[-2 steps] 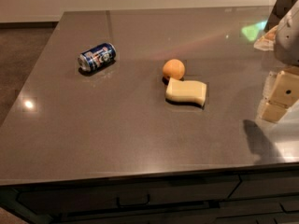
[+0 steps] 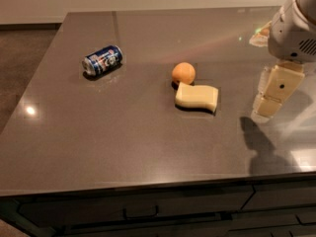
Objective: Pick pepsi can
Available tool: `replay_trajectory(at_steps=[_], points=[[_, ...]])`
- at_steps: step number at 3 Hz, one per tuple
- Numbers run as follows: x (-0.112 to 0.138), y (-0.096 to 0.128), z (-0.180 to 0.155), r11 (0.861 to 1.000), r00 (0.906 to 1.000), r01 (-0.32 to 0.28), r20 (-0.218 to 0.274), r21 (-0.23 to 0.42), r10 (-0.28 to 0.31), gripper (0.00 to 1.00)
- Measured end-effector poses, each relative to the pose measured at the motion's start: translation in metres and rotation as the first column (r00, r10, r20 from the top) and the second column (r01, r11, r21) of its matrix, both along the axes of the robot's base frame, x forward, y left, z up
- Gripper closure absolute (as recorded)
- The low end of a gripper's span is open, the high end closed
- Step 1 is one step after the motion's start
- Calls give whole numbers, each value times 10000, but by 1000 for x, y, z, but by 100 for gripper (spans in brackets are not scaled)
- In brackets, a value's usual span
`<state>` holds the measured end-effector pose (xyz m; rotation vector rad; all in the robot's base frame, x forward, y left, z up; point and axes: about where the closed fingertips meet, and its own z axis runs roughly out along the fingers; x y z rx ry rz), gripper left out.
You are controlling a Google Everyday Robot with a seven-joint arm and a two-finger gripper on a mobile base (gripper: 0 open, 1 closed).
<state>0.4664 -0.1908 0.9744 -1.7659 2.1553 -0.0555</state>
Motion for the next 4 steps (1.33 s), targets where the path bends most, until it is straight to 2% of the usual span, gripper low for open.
replay_trajectory(at_steps=[1,2,3,4], points=[[41,28,-4,9989,9995,-277,176,376,271,0],[100,71,-7,9947,9965,-724,460,734,691,0],[146,110,-12,9851,9877,-1484,628,866,1432,0],[180,150,-18,9624,9639,-2608,755,753,2553,0]])
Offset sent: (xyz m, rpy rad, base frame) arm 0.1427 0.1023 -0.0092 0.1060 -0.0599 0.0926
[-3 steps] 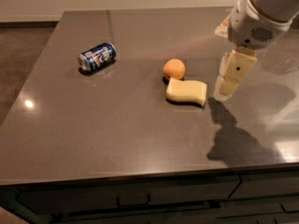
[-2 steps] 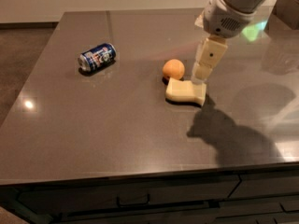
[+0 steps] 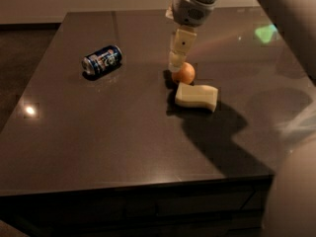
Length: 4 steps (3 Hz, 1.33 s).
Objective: Pick pepsi can
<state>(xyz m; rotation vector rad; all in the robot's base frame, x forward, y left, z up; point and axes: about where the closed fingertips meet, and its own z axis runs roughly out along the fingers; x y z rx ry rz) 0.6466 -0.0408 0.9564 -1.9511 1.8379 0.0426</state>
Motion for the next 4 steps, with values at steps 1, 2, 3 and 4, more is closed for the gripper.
replay_trajectory(at_steps=[1,2,3,4], points=[[16,29,-6,9962,9966,-822,-17,-270,822,0],[28,59,-16,9776,9801,-1979,6,-713,1984,0],[35,79,-22,9536,9575,-2851,158,-964,2879,0],[38,83,-24,9507,9544,-2953,168,-950,2981,0]])
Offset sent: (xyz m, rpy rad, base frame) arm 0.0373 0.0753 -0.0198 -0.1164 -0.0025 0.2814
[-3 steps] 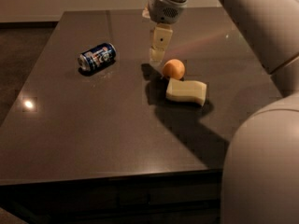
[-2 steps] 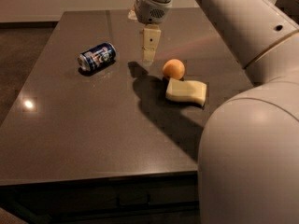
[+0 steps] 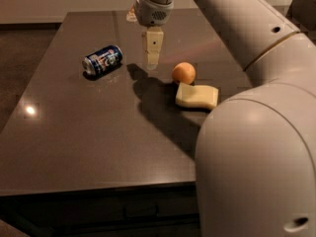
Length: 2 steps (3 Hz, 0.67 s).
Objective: Pick pepsi can
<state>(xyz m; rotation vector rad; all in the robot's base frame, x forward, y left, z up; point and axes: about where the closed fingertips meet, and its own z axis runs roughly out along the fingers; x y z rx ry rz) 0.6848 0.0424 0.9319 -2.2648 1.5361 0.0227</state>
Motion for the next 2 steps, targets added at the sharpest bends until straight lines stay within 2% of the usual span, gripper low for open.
replay_trajectory(at_steps=[1,2], points=[[19,22,-8,9978,9978,-643,147,-177,646,0],[38,48,-19,9891,9902,-1366,229,-552,1380,0]])
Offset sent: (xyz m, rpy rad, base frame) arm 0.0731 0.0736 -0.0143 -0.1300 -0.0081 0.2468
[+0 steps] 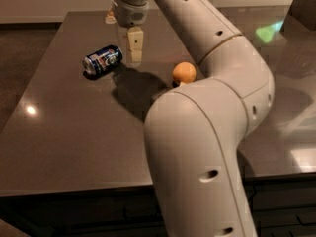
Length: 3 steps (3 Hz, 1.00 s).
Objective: Pick pepsi can
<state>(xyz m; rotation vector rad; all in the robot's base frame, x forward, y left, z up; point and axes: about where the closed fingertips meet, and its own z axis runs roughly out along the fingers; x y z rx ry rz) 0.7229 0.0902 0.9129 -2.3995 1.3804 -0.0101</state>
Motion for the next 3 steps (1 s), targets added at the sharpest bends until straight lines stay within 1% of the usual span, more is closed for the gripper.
replay_trajectory(at_steps=[1,2,3], points=[[18,33,-11,9957,9965,-789,222,-481,800,0],[26,53,-18,9898,9917,-1201,369,-770,1232,0],[30,66,-28,9834,9876,-1477,374,-1050,1523,0]])
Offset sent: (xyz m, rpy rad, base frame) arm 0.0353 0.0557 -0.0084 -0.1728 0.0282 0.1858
